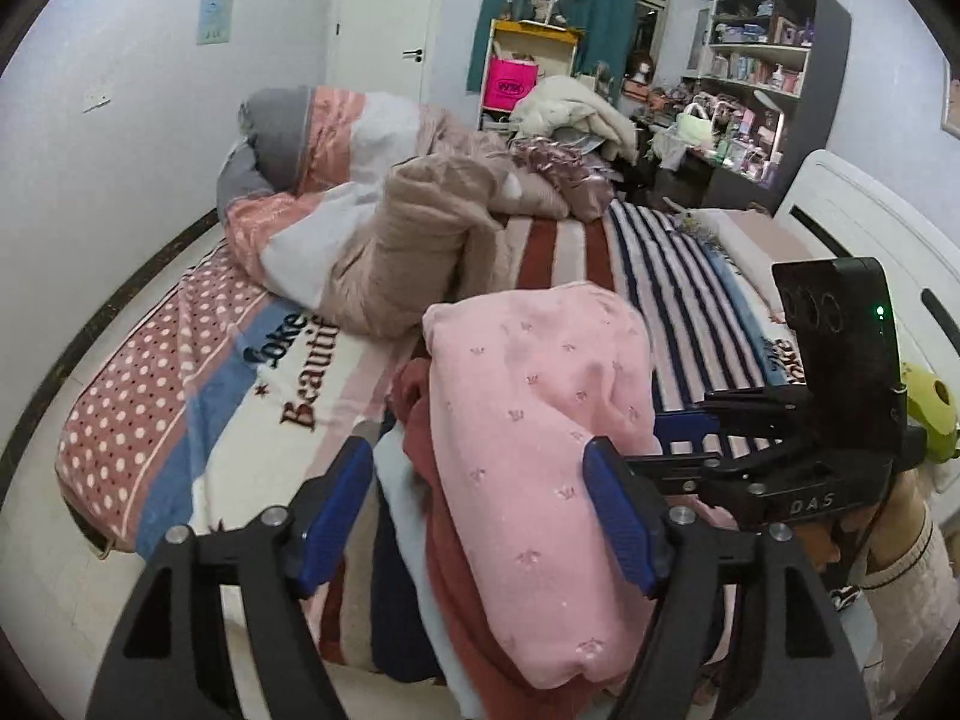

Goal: Fold small clothes
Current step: 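Carry the folded shirt with both grippers to the clothes pile on the chair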

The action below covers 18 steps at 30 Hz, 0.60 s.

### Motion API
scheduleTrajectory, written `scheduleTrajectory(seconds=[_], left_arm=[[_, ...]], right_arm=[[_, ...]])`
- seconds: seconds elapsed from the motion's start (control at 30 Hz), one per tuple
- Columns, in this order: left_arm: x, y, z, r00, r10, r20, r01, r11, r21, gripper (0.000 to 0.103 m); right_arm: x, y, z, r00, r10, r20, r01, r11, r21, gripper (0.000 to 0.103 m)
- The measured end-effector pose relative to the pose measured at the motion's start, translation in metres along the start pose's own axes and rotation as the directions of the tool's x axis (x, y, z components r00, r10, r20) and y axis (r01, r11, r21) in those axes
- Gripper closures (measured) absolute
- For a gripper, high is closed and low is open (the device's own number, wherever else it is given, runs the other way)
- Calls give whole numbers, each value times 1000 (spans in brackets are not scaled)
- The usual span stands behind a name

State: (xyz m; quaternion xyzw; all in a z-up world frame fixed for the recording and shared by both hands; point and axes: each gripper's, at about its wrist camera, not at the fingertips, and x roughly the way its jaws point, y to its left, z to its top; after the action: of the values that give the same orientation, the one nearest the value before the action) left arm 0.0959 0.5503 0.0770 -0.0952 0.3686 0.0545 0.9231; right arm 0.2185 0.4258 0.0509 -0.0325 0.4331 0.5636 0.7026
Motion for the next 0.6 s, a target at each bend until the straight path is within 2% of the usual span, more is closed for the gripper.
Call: scheduleTrajectory(seconds=[0.1, 0.17, 0.23, 0.33, 0.43, 0.6], left_arm=[[4, 25, -9, 1000, 20, -10, -21, 997, -72, 31], [11, 39, -16, 994, 96, -42, -99, 993, -70, 30], [16, 51, -24, 990, 126, -70, -132, 987, -91, 30], [19, 68, -32, 991, 108, -79, -118, 983, -141, 29], [18, 67, -34, 993, 99, -65, -107, 985, -136, 29], [14, 59, -29, 993, 110, -46, -115, 985, -126, 29]], right_arm=[[21, 7, 7, 1000, 5, -1, -5, 1000, -9, 57], [32, 14, 12, 1000, 6, -4, -6, 1000, -23, 57], [40, 20, 16, 1000, 6, -18, -7, 999, -40, 57], [34, 25, 18, 999, 31, -25, -32, 997, -63, 57], [12, 22, 10, 998, 66, -13, -67, 995, -74, 57], [-11, 13, -7, 998, 57, -15, -58, 994, -90, 57]])
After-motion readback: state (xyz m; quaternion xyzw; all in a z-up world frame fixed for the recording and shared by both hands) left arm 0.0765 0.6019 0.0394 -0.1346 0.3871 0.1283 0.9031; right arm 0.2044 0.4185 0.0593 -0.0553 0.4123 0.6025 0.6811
